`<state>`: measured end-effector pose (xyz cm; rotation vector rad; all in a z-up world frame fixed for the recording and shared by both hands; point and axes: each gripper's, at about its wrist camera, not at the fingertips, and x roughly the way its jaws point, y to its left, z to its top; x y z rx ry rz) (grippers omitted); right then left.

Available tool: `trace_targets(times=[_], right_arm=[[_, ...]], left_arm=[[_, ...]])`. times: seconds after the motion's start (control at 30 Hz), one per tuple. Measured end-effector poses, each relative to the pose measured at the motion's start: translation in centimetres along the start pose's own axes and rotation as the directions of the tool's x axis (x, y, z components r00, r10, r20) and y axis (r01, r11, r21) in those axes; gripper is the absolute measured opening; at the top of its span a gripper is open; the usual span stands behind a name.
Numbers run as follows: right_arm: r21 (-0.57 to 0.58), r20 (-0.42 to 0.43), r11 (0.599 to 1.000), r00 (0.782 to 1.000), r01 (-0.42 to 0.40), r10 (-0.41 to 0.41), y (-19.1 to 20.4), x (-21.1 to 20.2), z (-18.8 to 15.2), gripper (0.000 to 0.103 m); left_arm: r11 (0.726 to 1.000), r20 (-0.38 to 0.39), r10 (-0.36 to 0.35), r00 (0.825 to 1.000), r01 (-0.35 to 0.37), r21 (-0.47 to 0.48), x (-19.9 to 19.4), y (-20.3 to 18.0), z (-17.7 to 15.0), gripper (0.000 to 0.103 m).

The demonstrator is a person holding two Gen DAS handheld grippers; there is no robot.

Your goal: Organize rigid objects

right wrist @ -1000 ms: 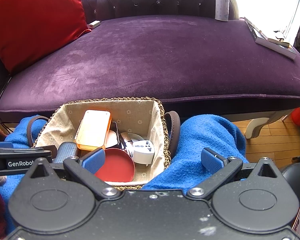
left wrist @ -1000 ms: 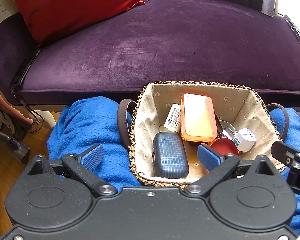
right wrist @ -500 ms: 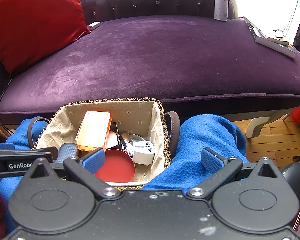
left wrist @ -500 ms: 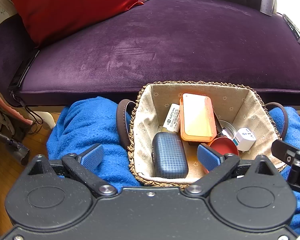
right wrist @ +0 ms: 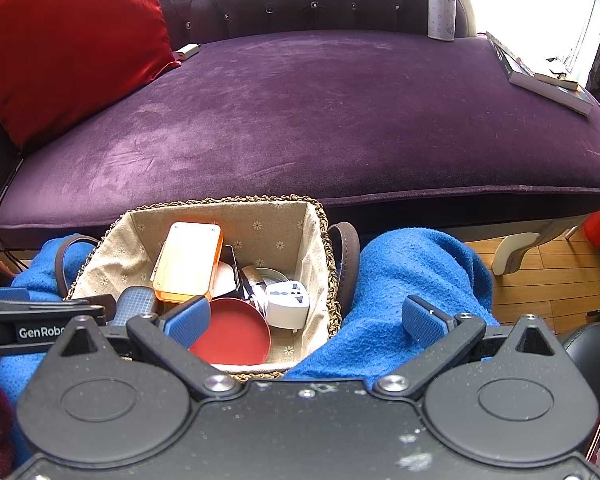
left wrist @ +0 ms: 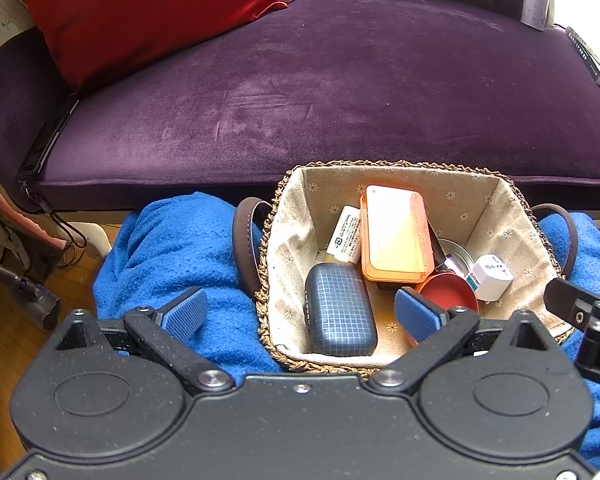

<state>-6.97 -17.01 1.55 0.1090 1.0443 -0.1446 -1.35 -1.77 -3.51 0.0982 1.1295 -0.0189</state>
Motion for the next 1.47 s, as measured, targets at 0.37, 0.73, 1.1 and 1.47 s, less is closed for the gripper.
trace_targets(times=[0.37,0.73,1.1,1.47], right_arm=[[0.004,-0.002,1.000,1.000,-0.002,0.002,0.02,0.01,-0.03,0.103],[0.006,-0.003,1.000,1.000,-0.003,0.003,-0.04,0.02,0.00,0.103],[0.011,-0.006,1.000,1.000,-0.005,0.005,0.02,0.11,0.00,0.103],[0.015,-0.009,1.000,1.000,-0.006,0.007,-0.02,0.15,0.06,0.103]], left_arm=[[1.000,-0.002,0.000,1.000,0.000,-0.003,0.07,0.06,-0.05,0.097],[1.000,-0.004,0.001,1.000,-0.001,-0.003,0.14,0.10,-0.09,0.097],[1.000,-0.004,0.001,1.000,-0.001,-0.003,0.17,0.05,0.00,0.097],[1.000,-0.004,0.001,1.000,-0.001,-0.002,0.12,0.07,-0.04,0.097]])
